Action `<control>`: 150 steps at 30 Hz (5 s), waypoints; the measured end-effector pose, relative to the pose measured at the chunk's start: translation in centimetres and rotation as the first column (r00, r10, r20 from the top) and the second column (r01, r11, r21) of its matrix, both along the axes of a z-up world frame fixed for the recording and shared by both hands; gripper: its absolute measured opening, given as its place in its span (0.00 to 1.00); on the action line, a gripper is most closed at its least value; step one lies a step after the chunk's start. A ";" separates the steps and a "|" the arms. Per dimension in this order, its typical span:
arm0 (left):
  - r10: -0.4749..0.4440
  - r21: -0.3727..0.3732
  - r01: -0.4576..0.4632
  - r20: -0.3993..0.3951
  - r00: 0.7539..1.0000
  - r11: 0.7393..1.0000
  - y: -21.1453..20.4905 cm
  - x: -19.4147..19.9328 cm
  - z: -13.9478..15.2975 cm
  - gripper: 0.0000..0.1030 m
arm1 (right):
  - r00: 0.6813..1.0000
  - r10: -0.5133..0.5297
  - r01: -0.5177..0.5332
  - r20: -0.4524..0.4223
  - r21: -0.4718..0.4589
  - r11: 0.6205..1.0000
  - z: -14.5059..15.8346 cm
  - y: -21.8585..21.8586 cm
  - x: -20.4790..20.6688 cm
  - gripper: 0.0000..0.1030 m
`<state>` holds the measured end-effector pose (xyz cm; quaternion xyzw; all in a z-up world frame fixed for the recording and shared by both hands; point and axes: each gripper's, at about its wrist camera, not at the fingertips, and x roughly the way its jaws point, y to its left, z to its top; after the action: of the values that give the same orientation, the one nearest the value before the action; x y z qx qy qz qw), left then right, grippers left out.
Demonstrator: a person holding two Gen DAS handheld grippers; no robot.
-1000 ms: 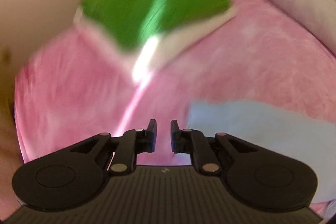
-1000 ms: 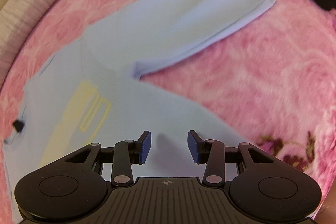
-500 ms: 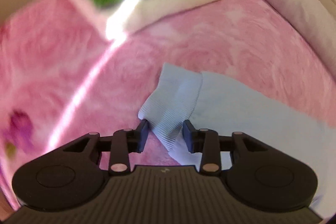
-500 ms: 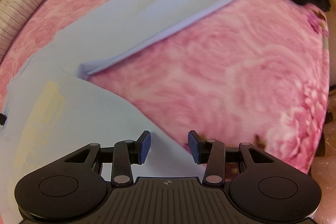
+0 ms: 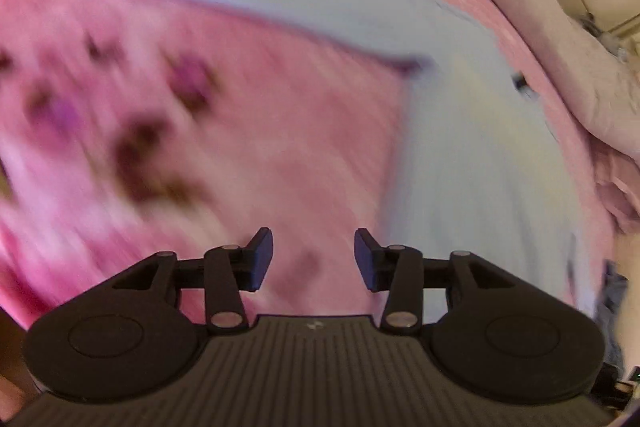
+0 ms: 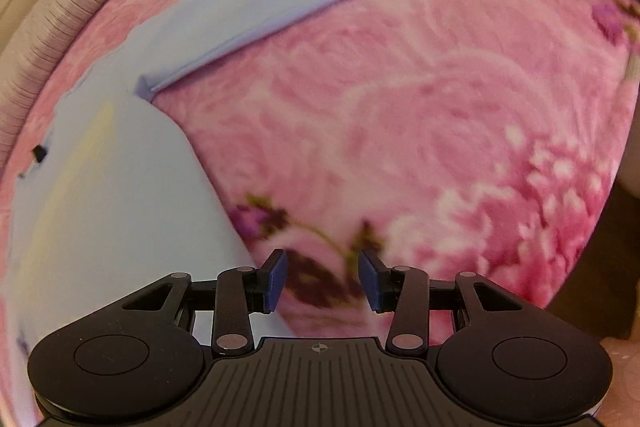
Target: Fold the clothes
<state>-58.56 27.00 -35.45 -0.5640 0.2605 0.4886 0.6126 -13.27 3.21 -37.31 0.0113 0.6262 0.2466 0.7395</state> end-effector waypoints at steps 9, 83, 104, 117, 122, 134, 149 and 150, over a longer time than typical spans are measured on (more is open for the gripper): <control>0.134 -0.028 -0.132 0.130 0.982 0.991 -3.3 2.5 -2.3 0.44 | 0.972 0.083 -0.019 -0.219 0.281 0.960 -2.7 -4.1 0.4 0.42; -0.127 0.108 0.145 -0.154 0.980 0.984 -4.0 4.7 1.2 0.07 | 0.794 0.476 -0.489 0.379 -0.069 0.870 4.1 0.4 -6.7 0.15; -0.324 -0.100 0.308 -0.266 0.908 0.946 -4.9 8.7 6.4 0.29 | 0.872 0.475 -0.445 0.114 -0.218 0.869 7.3 0.5 -11.2 0.27; -0.381 0.136 0.457 -0.376 0.845 0.879 -2.9 10.7 22.9 0.46 | 0.814 0.516 -0.506 0.268 -0.110 0.856 21.2 6.4 -18.5 0.72; -0.369 0.154 0.465 -0.417 0.831 0.872 -4.8 11.2 25.7 0.46 | 0.747 0.565 -0.553 0.351 -0.143 0.821 24.2 6.6 -20.4 0.72; -0.236 0.193 0.334 -0.405 0.884 0.922 -12.1 16.8 28.0 0.46 | 0.627 0.688 -0.693 0.366 -0.141 0.707 26.2 3.0 -16.4 0.72; -0.134 0.133 0.205 -0.414 0.900 0.970 -21.3 24.5 27.5 0.47 | 0.598 0.769 -0.751 0.223 -0.177 0.636 25.2 -3.1 -9.0 0.72; -0.133 0.126 0.203 -0.420 0.898 0.971 -21.5 24.8 27.3 0.47 | 0.589 0.779 -0.760 0.215 -0.179 0.625 25.0 -3.3 -9.1 0.72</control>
<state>-33.81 5.47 -8.12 -0.3713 0.3888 0.5609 0.6296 -22.36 -0.05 -12.34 -0.3192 0.4697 0.5193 0.6386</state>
